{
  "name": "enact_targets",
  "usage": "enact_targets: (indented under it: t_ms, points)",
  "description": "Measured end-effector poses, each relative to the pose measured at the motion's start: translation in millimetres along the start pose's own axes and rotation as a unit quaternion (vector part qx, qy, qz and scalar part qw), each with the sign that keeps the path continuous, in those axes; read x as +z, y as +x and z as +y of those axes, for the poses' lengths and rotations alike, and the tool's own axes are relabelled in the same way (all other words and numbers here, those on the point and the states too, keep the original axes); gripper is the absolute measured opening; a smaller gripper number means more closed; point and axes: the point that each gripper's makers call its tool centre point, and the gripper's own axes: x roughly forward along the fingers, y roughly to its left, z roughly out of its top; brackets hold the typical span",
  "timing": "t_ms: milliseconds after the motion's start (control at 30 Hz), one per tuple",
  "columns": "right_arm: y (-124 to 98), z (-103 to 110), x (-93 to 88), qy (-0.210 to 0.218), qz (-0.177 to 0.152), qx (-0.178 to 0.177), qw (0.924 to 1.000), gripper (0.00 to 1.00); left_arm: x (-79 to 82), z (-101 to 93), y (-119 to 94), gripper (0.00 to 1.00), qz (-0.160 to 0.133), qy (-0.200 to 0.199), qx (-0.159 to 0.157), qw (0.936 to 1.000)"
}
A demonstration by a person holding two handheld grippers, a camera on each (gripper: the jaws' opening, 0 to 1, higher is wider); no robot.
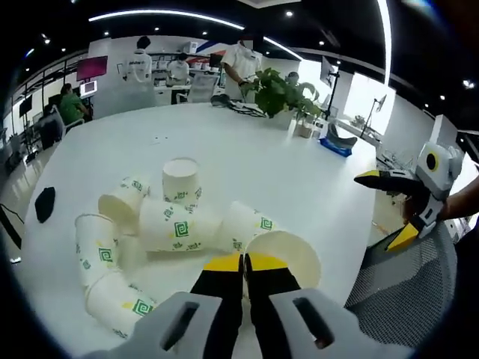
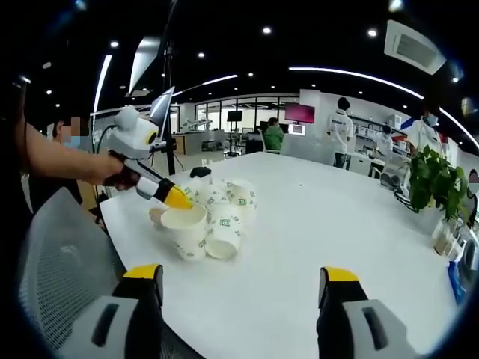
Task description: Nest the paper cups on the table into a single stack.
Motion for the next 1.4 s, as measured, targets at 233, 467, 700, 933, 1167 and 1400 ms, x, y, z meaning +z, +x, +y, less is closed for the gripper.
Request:
enact_targets:
  t_ms: [233, 467, 700, 933, 1167, 1400]
  points:
    - [0, 0, 0.1, 0.001, -0.001, 0.000, 1.0000, 0.86, 1.3, -1.1, 4, 0.00, -0.013, 0.000, -0.004, 0.9999]
    - [0, 0, 0.0, 0.003, -0.003, 0.003, 1.0000, 0.86, 2.7, 1.0, -1, 0.16, -0.024, 0.001, -0.009, 0.9997]
    - [0, -1, -1.8, 0.000, 0.000, 0.003, 1.0000, 0.86, 14.3, 4.9, -5, 0.18, -0.035, -0.008, -0.015, 0.9992]
    - [0, -2, -2.0, 0.000, 0.000, -0.001, 1.0000, 0.86, 32.5, 4.0, 4, 0.19, -0.034, 0.003, -0.029, 0.9990]
    - [-1, -4, -0.4, 0.002, -0.003, -0.007, 1.0000, 0.86, 41.7, 8.6, 14, 0.19, -0.026, 0.009, -0.046, 0.9986]
    - [0, 1, -1.0, -0.005, 0.002, 0.003, 1.0000, 0.86, 48.5, 12.2, 27, 0.17, -0.014, 0.003, -0.067, 0.9977]
